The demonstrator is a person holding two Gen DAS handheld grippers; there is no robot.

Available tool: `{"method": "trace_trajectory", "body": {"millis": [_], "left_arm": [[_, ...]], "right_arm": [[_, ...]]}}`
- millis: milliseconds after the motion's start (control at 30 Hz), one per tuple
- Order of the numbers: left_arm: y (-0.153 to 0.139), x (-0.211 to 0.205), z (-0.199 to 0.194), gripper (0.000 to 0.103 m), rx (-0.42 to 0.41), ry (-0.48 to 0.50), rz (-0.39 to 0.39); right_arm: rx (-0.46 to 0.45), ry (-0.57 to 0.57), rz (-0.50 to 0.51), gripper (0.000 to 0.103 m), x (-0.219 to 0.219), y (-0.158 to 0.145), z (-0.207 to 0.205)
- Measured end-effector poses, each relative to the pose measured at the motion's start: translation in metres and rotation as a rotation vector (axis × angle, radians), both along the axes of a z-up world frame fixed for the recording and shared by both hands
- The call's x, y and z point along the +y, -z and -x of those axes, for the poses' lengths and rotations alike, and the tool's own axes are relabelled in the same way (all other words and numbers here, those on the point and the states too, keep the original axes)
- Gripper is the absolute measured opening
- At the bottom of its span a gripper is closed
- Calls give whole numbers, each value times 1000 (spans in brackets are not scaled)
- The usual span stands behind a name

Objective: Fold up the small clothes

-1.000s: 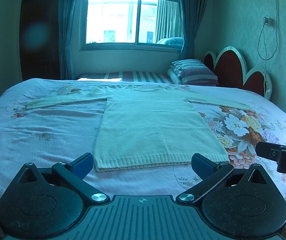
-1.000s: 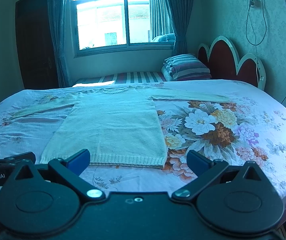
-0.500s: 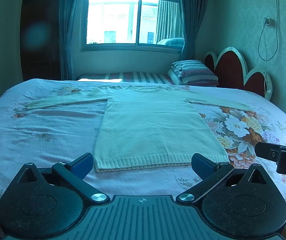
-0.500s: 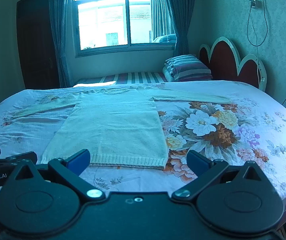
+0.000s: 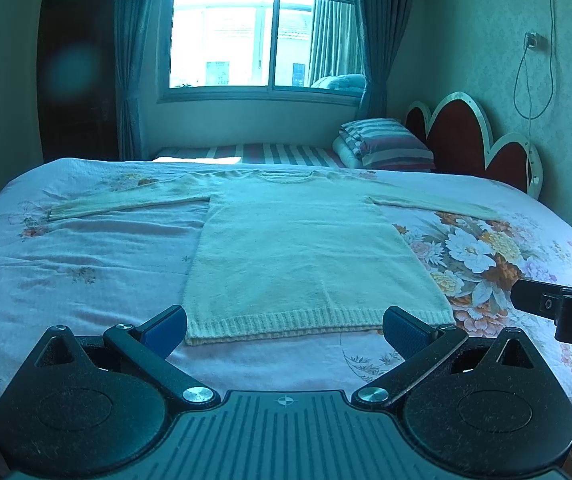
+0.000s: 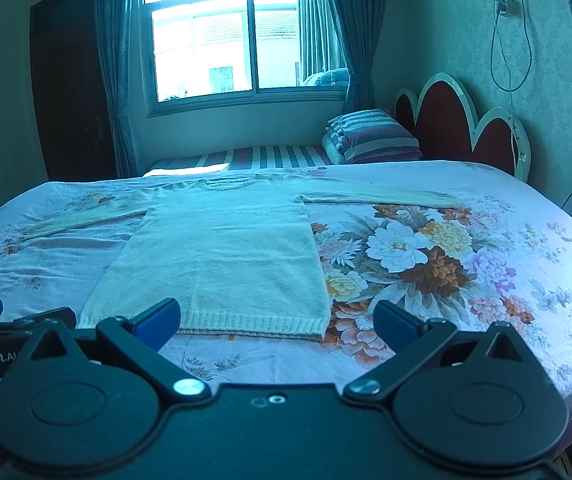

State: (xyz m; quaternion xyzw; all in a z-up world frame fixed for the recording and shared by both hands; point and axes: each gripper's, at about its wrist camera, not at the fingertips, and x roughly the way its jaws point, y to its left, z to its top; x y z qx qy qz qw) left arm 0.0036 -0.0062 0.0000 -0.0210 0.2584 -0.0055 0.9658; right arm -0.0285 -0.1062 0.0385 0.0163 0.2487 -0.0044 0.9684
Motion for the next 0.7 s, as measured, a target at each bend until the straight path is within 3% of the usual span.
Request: {"method": "trace_trajectory", "body": {"millis": [700], "left_arm": [[1, -1, 0, 103, 0, -5, 7]], "right_arm": [[1, -5, 0, 103, 0, 1, -2]]}}
